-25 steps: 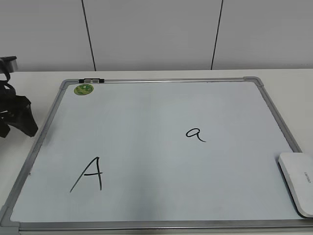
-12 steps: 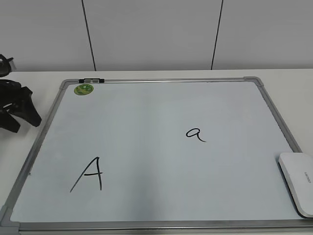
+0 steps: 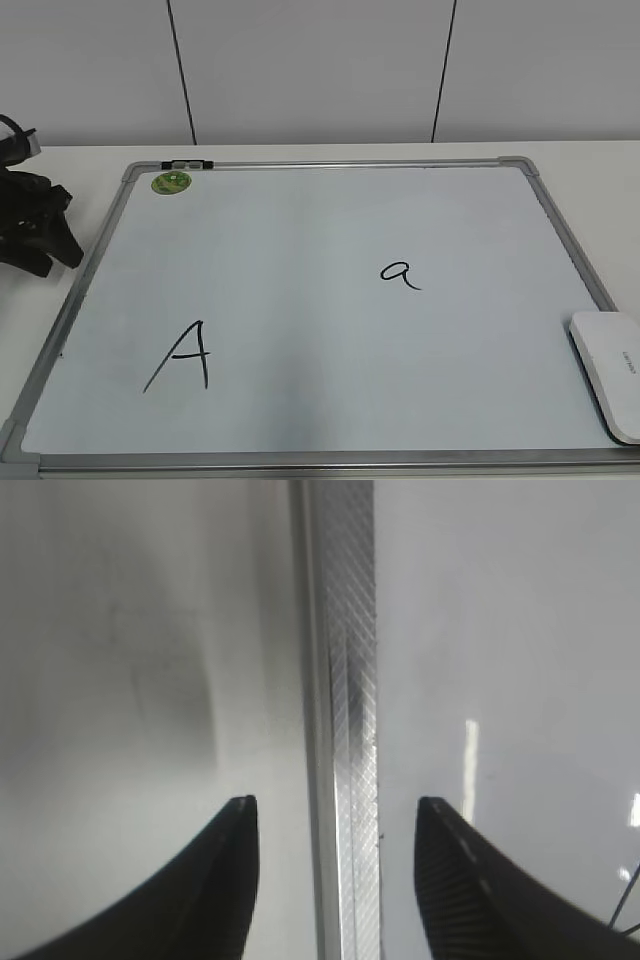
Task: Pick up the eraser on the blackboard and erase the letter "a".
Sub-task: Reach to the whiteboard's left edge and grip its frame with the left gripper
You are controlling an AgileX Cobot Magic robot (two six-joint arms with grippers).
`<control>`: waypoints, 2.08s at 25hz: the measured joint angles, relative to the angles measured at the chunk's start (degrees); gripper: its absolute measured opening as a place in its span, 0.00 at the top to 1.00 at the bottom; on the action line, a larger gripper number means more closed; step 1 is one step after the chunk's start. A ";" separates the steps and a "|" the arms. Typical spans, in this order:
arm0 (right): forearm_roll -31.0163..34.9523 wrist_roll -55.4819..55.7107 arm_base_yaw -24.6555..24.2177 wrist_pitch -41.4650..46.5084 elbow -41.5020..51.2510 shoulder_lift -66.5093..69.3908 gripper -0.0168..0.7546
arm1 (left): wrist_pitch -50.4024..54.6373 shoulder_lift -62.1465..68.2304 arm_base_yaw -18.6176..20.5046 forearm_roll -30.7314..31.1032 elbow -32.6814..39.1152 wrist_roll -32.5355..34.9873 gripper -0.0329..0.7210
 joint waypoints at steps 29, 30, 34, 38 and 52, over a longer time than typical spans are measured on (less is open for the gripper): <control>0.00 0.00 0.00 0.00 0.00 0.00 0.22 | 0.27 4.55 -0.42 -1.51 -2.47 0.13 0.65; 0.00 0.00 0.00 0.00 0.00 0.00 0.22 | 0.27 4.55 -0.69 -1.23 -2.47 0.13 0.65; 0.00 0.00 0.00 0.00 0.00 0.00 0.22 | 0.27 4.55 -1.57 -1.20 -2.47 0.13 0.65; 0.00 0.00 0.00 0.00 0.00 0.00 0.22 | 0.27 4.55 -1.68 -1.10 -2.47 0.13 0.65; 0.00 0.00 0.00 0.00 0.00 0.00 0.22 | 0.18 5.53 -1.47 -1.18 -2.56 0.13 0.73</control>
